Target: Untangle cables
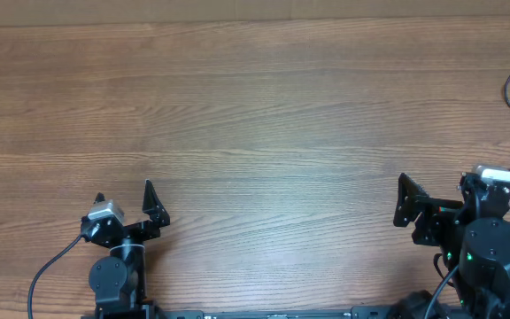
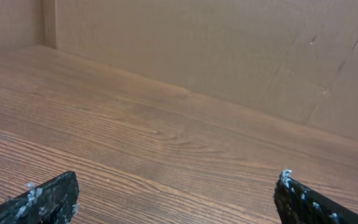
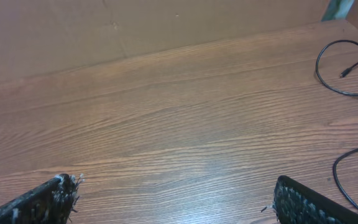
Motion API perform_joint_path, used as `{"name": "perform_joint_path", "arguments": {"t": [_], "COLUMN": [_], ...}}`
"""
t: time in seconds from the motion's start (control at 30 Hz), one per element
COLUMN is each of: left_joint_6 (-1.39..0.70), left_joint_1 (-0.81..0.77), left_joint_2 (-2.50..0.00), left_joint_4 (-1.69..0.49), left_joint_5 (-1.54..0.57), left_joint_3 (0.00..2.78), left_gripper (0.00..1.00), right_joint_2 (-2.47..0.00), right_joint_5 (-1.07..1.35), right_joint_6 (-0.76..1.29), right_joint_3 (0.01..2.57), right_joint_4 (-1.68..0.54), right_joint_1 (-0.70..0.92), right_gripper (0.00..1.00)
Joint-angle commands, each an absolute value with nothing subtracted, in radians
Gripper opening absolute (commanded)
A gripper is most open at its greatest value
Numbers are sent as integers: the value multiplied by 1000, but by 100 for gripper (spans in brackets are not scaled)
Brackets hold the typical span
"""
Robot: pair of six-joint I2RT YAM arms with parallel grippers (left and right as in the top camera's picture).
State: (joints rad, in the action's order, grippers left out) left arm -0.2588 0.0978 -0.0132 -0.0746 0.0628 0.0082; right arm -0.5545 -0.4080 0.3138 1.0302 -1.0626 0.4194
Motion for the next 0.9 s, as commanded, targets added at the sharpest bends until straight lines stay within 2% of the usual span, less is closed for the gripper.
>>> {"name": "perform_joint_path", "arguments": {"t": [0.0,0.3,0.87], "left_joint_6": [-243,-243,-243], "left_joint_1": [93,93,93], "left_joint_2": [-4,-4,-4], "left_joint_4": [-74,-74,-74], "left_joint_5": [54,54,54], "left_joint_3": [5,5,5], "left_gripper": [99,100,100], "right_joint_2": [-550,-514,-236], "right_joint_5": [-418,-399,-259], "right_joint_6": [318,319,318], "right_joint_3": [1034,984,456], "right_joint_4": [-1064,-1046,-430], "right_joint_1": [421,369,187], "right_gripper": [100,100,100]}}
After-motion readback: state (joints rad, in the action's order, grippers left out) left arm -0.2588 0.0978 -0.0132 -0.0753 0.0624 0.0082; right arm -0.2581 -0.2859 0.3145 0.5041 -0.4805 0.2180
